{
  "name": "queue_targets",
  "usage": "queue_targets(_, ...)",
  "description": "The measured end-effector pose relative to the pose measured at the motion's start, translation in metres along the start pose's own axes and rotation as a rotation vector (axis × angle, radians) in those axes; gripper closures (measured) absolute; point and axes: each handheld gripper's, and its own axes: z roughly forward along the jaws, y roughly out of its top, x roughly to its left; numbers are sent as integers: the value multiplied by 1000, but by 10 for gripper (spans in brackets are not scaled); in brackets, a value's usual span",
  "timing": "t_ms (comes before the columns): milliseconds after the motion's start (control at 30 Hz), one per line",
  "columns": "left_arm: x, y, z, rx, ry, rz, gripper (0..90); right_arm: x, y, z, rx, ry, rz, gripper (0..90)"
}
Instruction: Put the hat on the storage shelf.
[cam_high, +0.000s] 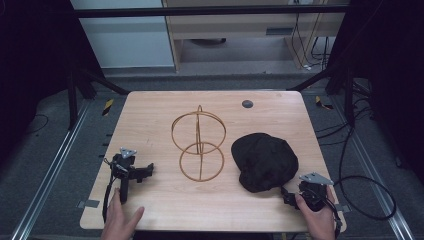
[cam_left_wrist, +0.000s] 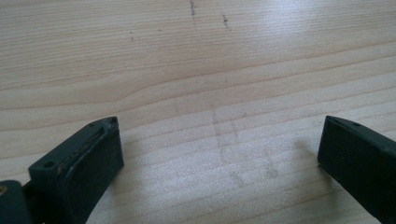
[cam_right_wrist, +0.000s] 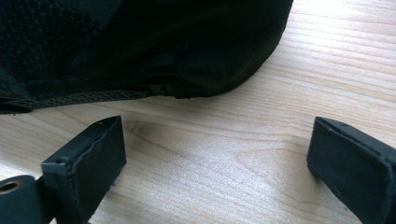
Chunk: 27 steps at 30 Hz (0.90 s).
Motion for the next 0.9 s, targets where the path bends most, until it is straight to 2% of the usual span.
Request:
queue_targets(333,0,0,0,0,2,0,0,3,2,2,8,-11,11,17)
queue_targets(433,0,0,0,1,1,0,0,2,2,0,16,-9,13,51)
queue_targets(500,-1,0,0,1,1,0,0,2,4,-5,45,13,6,76)
queue_targets(567,-2,0,0,1,-12,13,0,2,5,-14,47,6,-1,70)
queue_targets(700,-1,0,0,0,-21,21,0,7,11,-30,94,-5,-15,89)
queue_targets(900,-1,2,2,1,-24,25,0,15,33,-49,153,1,-47,140)
